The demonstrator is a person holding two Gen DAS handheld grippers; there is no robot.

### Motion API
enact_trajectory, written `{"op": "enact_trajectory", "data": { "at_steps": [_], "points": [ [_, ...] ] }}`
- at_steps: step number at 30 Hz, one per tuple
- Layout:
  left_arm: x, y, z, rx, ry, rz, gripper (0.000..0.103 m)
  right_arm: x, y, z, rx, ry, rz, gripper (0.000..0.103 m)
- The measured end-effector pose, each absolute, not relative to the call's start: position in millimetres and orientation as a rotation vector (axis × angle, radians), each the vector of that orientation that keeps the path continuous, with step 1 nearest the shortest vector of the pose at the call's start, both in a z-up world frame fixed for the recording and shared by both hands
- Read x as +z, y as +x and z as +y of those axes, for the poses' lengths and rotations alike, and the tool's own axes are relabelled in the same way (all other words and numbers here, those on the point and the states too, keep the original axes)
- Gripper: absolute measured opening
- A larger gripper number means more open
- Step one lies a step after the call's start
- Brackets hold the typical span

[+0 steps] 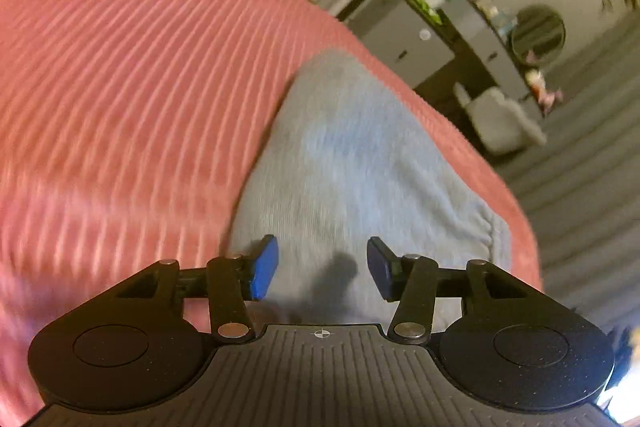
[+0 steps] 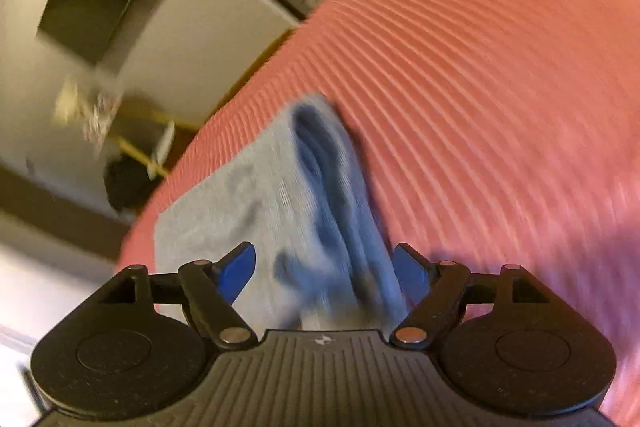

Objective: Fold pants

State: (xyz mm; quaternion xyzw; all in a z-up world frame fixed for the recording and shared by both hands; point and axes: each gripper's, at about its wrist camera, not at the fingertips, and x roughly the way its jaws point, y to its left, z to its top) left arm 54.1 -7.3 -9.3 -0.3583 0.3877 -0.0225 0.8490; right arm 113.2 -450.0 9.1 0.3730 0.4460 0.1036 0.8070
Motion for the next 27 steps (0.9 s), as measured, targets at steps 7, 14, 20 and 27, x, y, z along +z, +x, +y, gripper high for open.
{"op": "enact_trajectory", "data": {
  "at_steps": [7, 14, 20, 27],
  "points": [
    [-30, 36, -21, -0.101, -0.868, 0.861, 0.054, -46, 68, -434, 0.235, 1.066, 1.0, 0.077],
    [-50, 76, -10, 0.009, -1.098, 0.791, 0.055, -56, 81, -413, 0.205, 1.303, 0.849, 0.083],
    [-63, 81, 1, 0.058, -1.211, 0.758, 0.031, -68, 77, -413, 0.105, 1.359, 0.822, 0.059],
    [-30, 58, 4, -0.003, -1.065, 0.595, 0.013, -47, 94, -397, 0.052, 1.207, 0.831, 0.043]
  ]
}}
